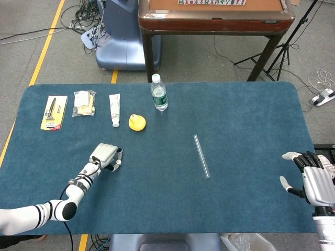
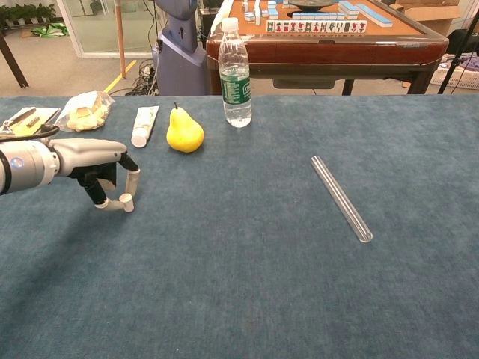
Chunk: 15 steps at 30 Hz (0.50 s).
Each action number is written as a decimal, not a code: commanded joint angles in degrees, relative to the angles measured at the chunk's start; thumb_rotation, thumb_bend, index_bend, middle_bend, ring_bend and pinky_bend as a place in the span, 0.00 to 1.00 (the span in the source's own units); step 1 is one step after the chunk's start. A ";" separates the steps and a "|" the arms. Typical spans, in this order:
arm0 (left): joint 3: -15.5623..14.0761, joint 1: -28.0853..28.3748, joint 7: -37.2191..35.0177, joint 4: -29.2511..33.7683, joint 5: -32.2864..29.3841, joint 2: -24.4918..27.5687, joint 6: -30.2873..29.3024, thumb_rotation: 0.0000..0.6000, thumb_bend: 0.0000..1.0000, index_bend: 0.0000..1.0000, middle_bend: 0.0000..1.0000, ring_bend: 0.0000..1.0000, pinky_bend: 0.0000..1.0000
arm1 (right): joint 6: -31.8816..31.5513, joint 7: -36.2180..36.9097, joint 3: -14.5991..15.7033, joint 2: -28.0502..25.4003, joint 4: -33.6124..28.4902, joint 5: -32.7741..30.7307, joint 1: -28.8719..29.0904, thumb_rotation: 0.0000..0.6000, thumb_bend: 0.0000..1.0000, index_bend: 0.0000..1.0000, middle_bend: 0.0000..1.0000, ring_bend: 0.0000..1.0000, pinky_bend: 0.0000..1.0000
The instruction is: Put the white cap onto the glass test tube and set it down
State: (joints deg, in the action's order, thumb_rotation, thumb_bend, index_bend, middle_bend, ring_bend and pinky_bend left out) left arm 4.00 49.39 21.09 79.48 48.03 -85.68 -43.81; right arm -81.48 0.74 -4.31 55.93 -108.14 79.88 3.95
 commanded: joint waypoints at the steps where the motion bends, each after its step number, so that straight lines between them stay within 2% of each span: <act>1: 0.09 -0.01 -0.09 -0.03 0.07 -0.06 -0.06 1.00 0.27 0.52 1.00 1.00 1.00 | -0.01 0.00 -0.04 -0.02 -0.02 -0.02 0.01 1.00 0.33 0.29 0.26 0.17 0.12; 10: 1.00 -0.75 -2.32 0.50 0.68 0.71 -0.40 1.00 0.27 0.55 1.00 1.00 1.00 | 0.61 -1.38 -0.26 -0.49 -1.01 -1.06 0.30 1.00 0.33 0.29 0.26 0.17 0.12; 15: 1.86 -2.21 -5.03 3.41 3.61 3.19 -2.40 1.00 0.27 0.55 1.00 1.00 1.00 | 3.64 -6.06 -1.03 -1.36 -4.31 -3.54 2.46 1.00 0.33 0.29 0.26 0.17 0.12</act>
State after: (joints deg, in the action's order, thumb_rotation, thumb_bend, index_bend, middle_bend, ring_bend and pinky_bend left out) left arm 5.53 47.80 16.99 81.63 50.57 -83.58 -45.50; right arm -79.53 -3.20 -4.94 55.09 -110.85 77.64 5.22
